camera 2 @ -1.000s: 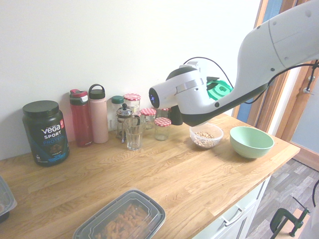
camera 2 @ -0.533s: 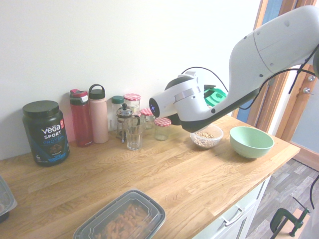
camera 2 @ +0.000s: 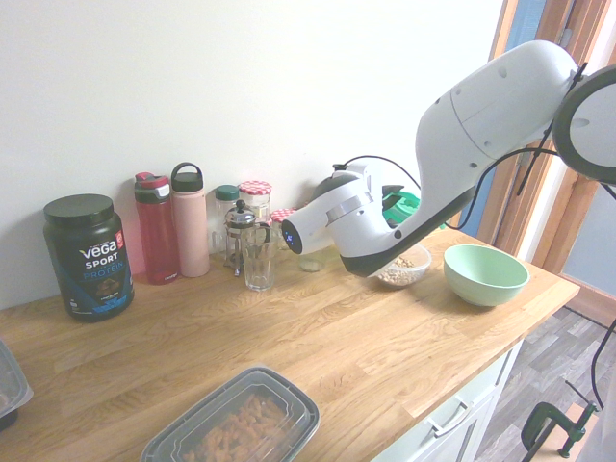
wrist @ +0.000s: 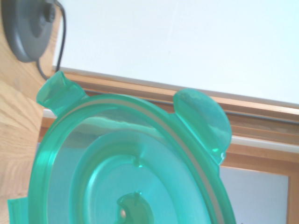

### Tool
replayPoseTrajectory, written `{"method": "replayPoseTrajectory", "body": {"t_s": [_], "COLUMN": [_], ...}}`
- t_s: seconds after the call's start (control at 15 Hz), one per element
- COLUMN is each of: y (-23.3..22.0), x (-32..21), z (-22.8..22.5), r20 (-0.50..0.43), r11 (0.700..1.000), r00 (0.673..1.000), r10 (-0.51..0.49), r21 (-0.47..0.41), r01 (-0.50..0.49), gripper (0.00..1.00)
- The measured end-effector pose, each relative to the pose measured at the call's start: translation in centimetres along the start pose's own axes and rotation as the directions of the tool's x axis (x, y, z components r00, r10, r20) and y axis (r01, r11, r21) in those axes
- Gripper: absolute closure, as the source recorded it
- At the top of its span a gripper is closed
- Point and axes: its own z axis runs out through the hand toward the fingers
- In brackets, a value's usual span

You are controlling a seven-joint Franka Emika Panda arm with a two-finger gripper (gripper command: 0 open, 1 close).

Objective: Cover the lid of food container

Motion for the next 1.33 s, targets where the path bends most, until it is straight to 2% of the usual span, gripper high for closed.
{"method": "replayPoseTrajectory", "body": {"t_s": [0.6, 1.0, 1.33], "y": [-1.2, -0.1, 0.3], "x": [-1.8, -2.8, -3.6], "z": [-1.6, -2.1, -2.8], "r20": [-0.008, 0.004, 0.012], "r11": [1.000, 0.999, 0.999], "r00": [1.000, 1.000, 0.999], "r10": [-0.020, -0.028, -0.037], "r21": [0.002, -0.033, -0.029], "r01": [0.020, 0.028, 0.037], "gripper": [1.00, 1.00, 1.00]}}
